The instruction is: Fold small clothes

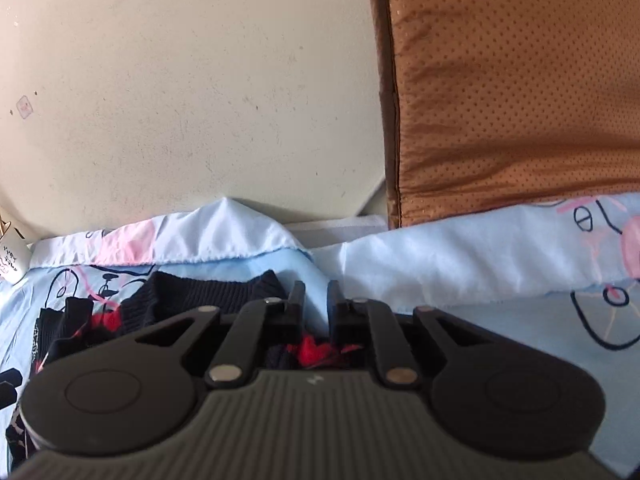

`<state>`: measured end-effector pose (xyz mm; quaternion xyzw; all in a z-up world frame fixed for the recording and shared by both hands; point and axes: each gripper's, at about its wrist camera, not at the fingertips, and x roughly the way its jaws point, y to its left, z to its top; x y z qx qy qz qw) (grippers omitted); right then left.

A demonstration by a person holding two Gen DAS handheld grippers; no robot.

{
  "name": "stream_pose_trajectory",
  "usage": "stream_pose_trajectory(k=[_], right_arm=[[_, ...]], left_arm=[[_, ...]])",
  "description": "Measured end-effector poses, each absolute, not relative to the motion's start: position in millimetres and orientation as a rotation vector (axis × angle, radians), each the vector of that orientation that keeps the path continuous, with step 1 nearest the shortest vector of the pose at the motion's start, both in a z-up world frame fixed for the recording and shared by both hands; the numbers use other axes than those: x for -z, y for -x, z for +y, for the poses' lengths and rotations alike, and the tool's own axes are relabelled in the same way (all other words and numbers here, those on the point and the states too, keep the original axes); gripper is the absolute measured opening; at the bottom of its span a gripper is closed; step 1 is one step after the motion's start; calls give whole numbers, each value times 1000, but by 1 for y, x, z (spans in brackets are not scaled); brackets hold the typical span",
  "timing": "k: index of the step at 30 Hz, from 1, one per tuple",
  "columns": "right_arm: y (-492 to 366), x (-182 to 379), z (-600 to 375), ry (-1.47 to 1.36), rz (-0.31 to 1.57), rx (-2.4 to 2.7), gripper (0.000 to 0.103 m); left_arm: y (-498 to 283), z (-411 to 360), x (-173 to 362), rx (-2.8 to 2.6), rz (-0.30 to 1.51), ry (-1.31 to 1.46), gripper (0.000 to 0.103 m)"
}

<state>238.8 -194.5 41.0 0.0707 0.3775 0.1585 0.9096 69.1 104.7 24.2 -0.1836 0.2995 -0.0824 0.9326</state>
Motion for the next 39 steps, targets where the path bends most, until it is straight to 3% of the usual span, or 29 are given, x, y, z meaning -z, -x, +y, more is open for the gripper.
stream_pose_trajectory(k=[3,5,6,7,9,10,12,14,16,17,18,21,23,24,25,26,34,39], right_arm=[[-215,-61,-218,-187,694,-331,21],[-195,-68,-237,-197,665,-322,42],[-185,-68,-246,-202,664,-317,46],[-176,-67,-253,-212,671,-317,50],[-160,-61,-264,-234,704,-349,51],[-155,-58,-266,-236,715,-363,51],[-150,-48,-260,-220,731,-390,50],[-147,-36,-245,-136,753,-382,29],[-145,-29,-229,14,715,-325,29],[-146,-28,-227,37,706,-311,29],[-148,-28,-229,23,709,-297,29],[-143,-33,-233,43,688,-261,31],[-130,-42,-236,74,629,-246,36],[-121,-48,-239,75,593,-252,37],[-114,-54,-241,65,564,-267,37],[-107,-60,-241,46,540,-295,37],[-102,-81,-143,-56,565,-717,39],[-144,-50,-61,-65,703,-739,58]], left_arm=[[-65,107,-31,198,597,417,55],[-60,105,-36,229,584,433,59],[-57,100,-40,238,571,422,64],[-55,95,-43,240,556,402,76],[-54,79,-46,228,532,345,90],[-57,70,-47,221,540,318,90],[-64,52,-44,229,570,272,87],[-70,32,-39,206,595,183,72],[-81,11,-27,110,653,28,25],[-87,7,-21,71,681,-12,16],[-90,11,-15,46,710,-7,13],[-79,32,-19,35,710,78,12],[-63,46,-28,53,670,132,19],[-55,57,-34,69,642,184,32],[-50,68,-39,65,618,226,57],[-45,78,-43,51,588,261,65],[-63,131,-37,78,593,553,48],[-60,142,-21,112,593,634,48]])
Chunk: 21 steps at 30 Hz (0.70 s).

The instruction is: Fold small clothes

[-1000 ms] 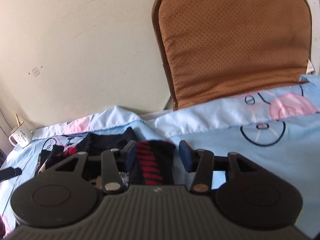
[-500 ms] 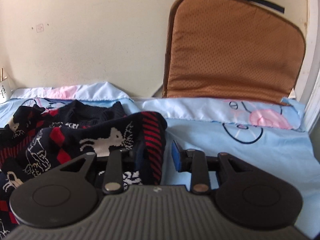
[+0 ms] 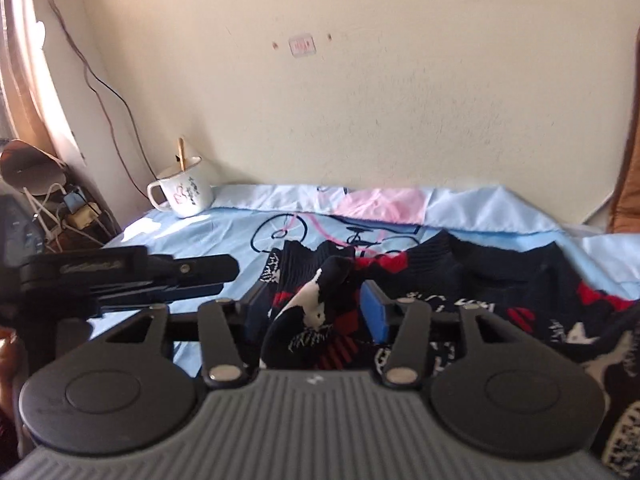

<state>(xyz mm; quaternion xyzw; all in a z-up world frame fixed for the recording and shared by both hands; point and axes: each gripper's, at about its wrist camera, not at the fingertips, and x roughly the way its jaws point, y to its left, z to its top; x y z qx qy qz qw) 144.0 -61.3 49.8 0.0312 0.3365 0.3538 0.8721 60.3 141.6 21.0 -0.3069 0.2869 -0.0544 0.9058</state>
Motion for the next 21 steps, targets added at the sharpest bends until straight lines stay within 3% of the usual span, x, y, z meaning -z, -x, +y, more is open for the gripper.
stream_pose_trajectory(k=[3,4,5,6,9,13,15,17,18,19,21], right_arm=[[-176,-17,-36,-84,799,-707,53],[-184,-10,-39,-170,833,-758,26],[-191,-4,-47,-305,865,-831,16],[-195,-2,-56,-436,871,-914,16],[-192,-6,-76,-668,817,-1183,14],[-189,-10,-81,-736,790,-1302,14],[-190,-12,-79,-749,788,-1335,14],[-189,-12,-77,-766,786,-1351,14],[-192,-13,-77,-770,792,-1350,14],[-194,-12,-75,-773,803,-1345,14],[-196,-7,-69,-761,836,-1327,14]], left_arm=[[-58,151,-16,127,590,672,48],[-58,155,-16,135,585,688,50],[-57,158,-15,143,578,701,50],[-56,161,-14,157,568,723,53],[-52,169,-14,238,520,812,87],[-49,170,-15,291,486,862,96],[-49,173,-13,320,476,907,96],[-49,176,-10,352,461,959,93],[-49,176,-9,369,447,976,79],[-49,176,-9,380,439,978,60],[-49,174,-10,369,427,966,41]])
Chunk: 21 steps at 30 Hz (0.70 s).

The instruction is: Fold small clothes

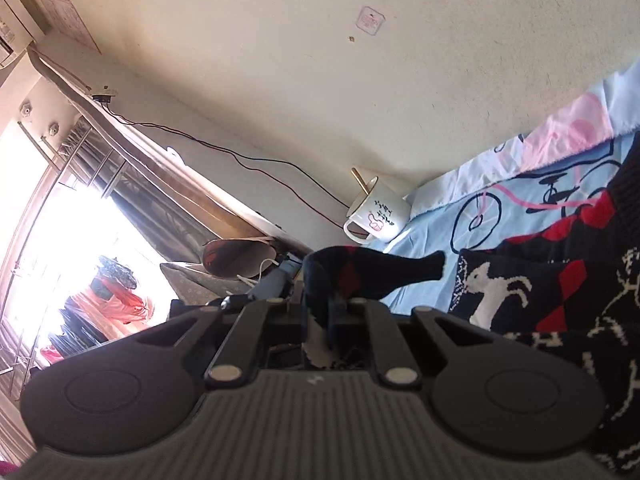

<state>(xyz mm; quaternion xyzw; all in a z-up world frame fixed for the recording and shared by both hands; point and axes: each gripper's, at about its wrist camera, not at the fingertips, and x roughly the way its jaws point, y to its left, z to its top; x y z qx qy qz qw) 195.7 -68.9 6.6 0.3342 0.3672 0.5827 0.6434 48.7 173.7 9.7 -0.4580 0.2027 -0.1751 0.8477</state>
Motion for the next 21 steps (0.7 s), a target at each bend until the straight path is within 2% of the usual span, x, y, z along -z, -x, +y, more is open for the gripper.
stream_pose_trajectory(k=[1,3,4,5,8,11,12,14,17,18,19,20,21], right_arm=[[-196,-6,-69,-747,853,-1308,14],[-196,-8,-77,-697,872,-1206,20],[-196,-12,-85,-674,847,-1135,36],[-193,-19,-97,-649,804,-1059,42],[-183,-45,-138,-491,673,-934,42],[-166,-65,-159,-202,613,-869,43],[-162,-65,-160,-77,610,-840,43],[-155,-57,-154,143,624,-809,52],[-164,-35,-155,322,686,-739,55],[-168,-28,-157,354,709,-712,55],[-171,-21,-162,383,735,-698,49],[-172,-18,-166,386,752,-707,28],[-168,-18,-167,383,748,-715,15]], left_arm=[[-47,173,-10,332,421,950,26],[-45,176,-11,256,416,931,8],[-44,179,-9,249,414,945,8],[-43,183,-8,238,412,962,8],[-41,186,-10,215,399,959,8],[-42,184,-11,210,409,949,8],[-41,183,-12,199,410,937,8],[-36,182,-17,172,398,909,8],[-25,183,-27,145,348,869,8],[-22,184,-31,140,329,856,8],[-20,184,-33,138,317,846,8],[-19,183,-36,135,305,836,8],[-17,183,-38,133,296,824,8]])
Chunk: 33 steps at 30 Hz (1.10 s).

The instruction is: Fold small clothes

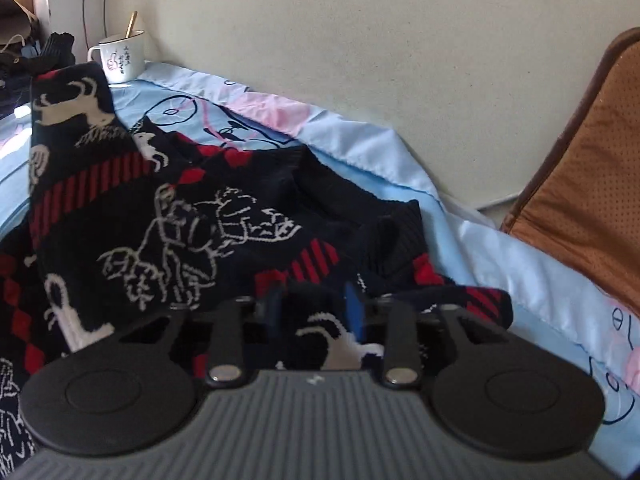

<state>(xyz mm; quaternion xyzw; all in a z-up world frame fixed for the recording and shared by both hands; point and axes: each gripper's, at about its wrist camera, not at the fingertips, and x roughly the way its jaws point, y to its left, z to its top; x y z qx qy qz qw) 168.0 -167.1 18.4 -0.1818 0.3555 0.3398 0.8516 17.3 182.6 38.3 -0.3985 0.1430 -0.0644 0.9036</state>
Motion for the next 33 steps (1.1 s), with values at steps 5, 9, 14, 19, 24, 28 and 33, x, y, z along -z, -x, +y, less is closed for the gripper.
stream_pose_trajectory(k=[5,9,14,19,24,28,33], right_arm=[[-151,-43,-166,351,583,-621,13],[-178,-21,-154,307,653,-504,19],[-170,-35,-178,63,686,-512,27],[-132,-26,-206,-60,826,-571,28],[-94,-22,-238,93,744,-479,18],[-69,-29,-255,74,684,-496,22],[-52,-39,-278,-3,618,-478,33]], left_arm=[[-15,176,-45,74,262,735,8],[-39,174,-25,-21,413,668,8],[-37,178,-21,-20,414,681,8],[-33,145,-48,6,376,547,8],[-38,70,-81,46,373,281,8],[-58,-16,-83,136,471,20,24],[-79,-105,-32,285,734,-258,63]])
